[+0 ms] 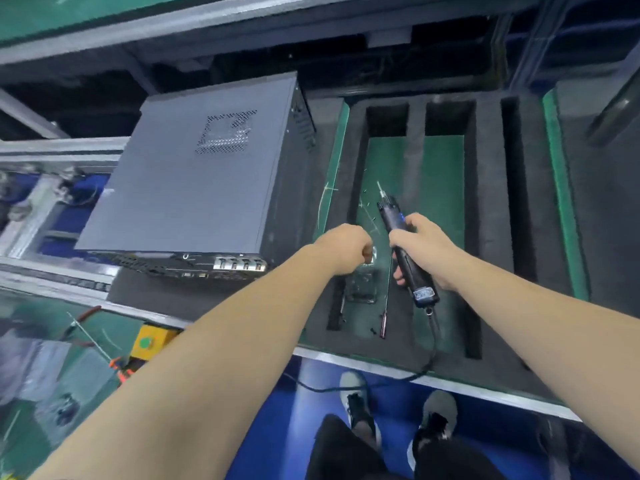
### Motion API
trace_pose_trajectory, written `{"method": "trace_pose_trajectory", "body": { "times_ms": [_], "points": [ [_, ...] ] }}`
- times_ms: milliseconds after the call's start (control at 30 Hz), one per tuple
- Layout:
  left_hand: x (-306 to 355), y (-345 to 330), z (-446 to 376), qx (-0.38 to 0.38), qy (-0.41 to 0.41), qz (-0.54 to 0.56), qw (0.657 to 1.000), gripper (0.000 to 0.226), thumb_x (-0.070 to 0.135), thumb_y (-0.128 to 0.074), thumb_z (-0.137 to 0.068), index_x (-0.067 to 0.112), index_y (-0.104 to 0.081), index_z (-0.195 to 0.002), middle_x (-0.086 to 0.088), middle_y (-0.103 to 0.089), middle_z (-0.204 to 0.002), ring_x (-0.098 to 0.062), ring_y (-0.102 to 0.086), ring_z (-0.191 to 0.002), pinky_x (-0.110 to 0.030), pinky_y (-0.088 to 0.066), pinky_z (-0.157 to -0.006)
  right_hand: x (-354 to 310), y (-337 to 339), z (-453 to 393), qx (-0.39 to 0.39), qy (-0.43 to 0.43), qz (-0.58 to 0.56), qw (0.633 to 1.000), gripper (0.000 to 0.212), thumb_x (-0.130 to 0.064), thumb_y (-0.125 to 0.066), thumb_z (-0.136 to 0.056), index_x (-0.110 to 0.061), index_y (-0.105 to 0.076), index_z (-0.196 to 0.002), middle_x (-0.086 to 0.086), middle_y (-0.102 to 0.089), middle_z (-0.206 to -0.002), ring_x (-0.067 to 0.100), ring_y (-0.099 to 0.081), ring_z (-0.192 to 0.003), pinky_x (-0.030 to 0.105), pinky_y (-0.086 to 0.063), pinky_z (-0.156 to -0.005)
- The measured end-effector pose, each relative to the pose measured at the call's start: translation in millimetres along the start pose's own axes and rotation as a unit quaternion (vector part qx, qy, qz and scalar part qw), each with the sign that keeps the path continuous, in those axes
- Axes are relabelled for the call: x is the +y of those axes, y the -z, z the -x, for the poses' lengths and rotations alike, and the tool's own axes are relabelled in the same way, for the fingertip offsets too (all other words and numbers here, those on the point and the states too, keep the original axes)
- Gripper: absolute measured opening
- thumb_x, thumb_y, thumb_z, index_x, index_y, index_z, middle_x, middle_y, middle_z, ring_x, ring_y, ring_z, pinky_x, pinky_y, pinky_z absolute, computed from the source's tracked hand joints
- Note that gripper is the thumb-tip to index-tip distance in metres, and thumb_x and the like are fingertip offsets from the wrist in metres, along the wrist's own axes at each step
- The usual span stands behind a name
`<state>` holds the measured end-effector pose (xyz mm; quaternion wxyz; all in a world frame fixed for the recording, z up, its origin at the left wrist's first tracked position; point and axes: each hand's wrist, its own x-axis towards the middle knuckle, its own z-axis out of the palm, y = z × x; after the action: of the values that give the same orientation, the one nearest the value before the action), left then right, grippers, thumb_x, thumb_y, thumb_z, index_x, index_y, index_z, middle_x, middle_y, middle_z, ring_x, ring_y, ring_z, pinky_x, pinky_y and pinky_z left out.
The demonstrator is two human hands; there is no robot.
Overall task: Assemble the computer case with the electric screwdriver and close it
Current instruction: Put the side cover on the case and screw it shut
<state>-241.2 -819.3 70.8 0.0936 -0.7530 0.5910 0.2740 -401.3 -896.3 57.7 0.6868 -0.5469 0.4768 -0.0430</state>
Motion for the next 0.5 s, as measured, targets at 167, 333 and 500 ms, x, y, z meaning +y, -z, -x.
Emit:
{"method": "trace_pose_trajectory", "body": {
  "times_ms": [167, 333, 500],
  "points": [
    [2.7, -12.3, -24.6, -0.072, -0.005, 0.008, 0.997, 0.022, 0.01, -0.065, -0.082, 0.021, -0.062, -0.063, 0.003, -0.063, -0.061, -0.027, -0.063, -0.071, -0.028, -0.044, -0.058, 5.3, -0.4, -11.1, 0.003, -0.009, -0.001, 1.0, 0.032, -0.021, -0.058, -0.078, -0.014, -0.049, -0.107, 0.025, -0.059, -0.084, 0.038, -0.063, -0.051, 0.055, -0.06, -0.053],
    [13.1, -31.3, -46.8, -0.104, -0.022, 0.003, 0.994, 0.015, 0.023, -0.072, -0.081, 0.016, -0.065, -0.069, -0.002, -0.06, -0.069, -0.029, -0.06, -0.071, -0.028, -0.042, -0.058, 5.7, 4.9, -20.2, -0.009, -0.018, -0.002, 1.0, 0.031, -0.022, -0.057, -0.075, -0.017, -0.051, -0.105, 0.027, -0.061, -0.08, 0.04, -0.064, -0.053, 0.051, -0.057, -0.054],
    [14.9, -38.4, -62.4, -0.194, -0.008, 0.031, 0.98, 0.012, 0.016, -0.076, -0.079, 0.013, -0.074, -0.09, -0.003, -0.076, -0.072, -0.018, -0.072, -0.062, -0.029, -0.059, -0.06, 8.8, 3.1, -20.7, 0.0, -0.018, -0.004, 1.0, 0.031, -0.021, -0.058, -0.074, -0.017, -0.051, -0.103, 0.018, -0.063, -0.072, 0.038, -0.062, -0.051, 0.05, -0.057, -0.055]
  ]
}}
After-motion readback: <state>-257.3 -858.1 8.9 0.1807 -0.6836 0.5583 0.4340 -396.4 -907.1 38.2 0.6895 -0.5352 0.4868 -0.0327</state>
